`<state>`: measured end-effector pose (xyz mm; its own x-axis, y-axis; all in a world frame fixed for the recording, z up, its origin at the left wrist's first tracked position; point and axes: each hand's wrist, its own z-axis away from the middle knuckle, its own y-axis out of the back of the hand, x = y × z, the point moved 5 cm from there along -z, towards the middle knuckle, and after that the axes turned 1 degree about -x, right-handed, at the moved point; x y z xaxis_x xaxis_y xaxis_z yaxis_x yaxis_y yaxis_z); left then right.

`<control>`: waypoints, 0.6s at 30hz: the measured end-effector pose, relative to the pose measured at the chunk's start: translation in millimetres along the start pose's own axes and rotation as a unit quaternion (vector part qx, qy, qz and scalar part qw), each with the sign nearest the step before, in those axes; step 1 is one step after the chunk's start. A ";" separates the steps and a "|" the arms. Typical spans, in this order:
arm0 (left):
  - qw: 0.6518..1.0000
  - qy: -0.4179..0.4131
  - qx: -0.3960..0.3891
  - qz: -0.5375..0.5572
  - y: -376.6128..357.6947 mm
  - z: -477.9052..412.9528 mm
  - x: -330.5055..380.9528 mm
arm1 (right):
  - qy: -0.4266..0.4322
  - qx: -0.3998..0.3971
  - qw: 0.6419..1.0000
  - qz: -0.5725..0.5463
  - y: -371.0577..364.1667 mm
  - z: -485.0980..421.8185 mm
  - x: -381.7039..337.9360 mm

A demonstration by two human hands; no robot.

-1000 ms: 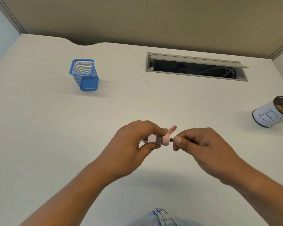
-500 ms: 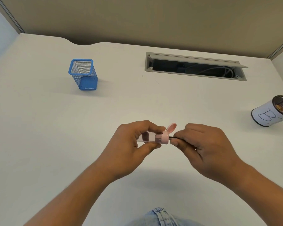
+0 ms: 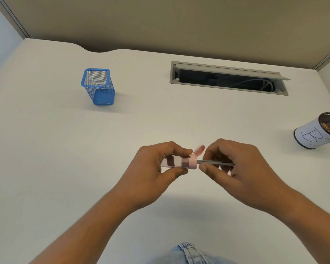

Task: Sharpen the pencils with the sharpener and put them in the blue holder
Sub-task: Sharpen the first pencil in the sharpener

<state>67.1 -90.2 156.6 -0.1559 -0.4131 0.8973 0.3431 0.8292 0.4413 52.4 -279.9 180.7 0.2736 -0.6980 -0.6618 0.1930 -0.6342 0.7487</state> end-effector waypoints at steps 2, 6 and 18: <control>1.000 0.011 0.005 0.009 -0.2 1.3 -0.4 | 0.077 0.033 0.991 0.108 3.5 -0.2 -8.2; 0.999 0.010 0.014 0.028 -0.5 1.9 0.5 | 0.152 0.075 0.972 0.162 0.0 0.2 -14.2; 1.000 -0.017 0.013 -0.014 -2.8 8.5 0.3 | -0.163 -0.070 0.973 -0.150 -17.7 4.7 1.7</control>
<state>58.2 -89.4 155.8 -0.1969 -0.4227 0.8846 0.3142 0.8275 0.4654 44.9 -271.4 166.2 -0.1239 -0.5713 -0.8114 0.3511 -0.7900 0.5026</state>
